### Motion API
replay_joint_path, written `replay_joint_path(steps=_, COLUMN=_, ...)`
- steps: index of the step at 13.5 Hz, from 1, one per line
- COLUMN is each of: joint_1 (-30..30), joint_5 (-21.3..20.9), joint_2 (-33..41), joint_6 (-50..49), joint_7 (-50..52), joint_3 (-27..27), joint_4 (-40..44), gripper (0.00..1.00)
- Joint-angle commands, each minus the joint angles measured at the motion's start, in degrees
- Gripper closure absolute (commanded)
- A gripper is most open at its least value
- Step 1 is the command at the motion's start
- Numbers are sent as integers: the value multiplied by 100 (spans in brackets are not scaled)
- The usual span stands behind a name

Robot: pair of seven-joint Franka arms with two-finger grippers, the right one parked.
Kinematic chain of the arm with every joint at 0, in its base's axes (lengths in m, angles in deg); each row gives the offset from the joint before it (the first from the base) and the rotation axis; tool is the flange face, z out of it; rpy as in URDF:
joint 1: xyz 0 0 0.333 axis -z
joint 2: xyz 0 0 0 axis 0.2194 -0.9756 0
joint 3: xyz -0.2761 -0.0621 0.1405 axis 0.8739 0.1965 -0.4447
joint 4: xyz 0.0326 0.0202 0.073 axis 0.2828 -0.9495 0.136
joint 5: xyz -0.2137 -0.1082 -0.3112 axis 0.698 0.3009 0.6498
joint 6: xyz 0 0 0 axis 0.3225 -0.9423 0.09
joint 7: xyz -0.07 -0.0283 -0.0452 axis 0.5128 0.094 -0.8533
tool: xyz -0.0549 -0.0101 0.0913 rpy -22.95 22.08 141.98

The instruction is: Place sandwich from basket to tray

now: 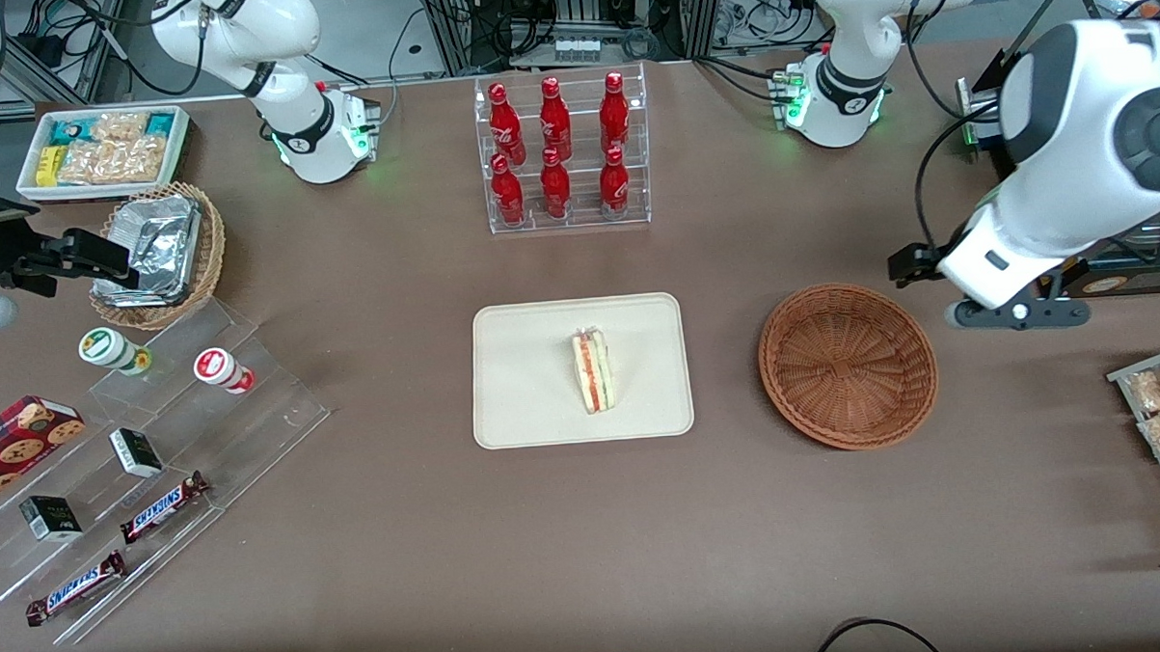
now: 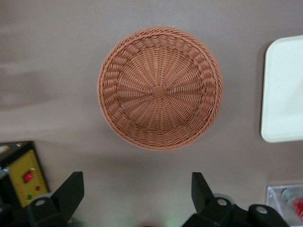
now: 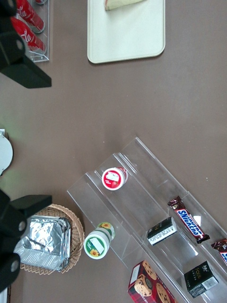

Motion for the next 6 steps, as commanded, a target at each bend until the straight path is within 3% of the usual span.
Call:
replay_joint_path(steps=1, joint_1=-58, joint_5=-54, joint_2=0, joint_6=-444, joint_7=-484, joint_3=-167, joint_4=472, gripper=0)
replay_joint_path(steps=6, joint_1=-58, joint_5=-36, joint_2=123, joint_6=-832, joint_7=-467, joint_3=-501, joint_4=736, gripper=0)
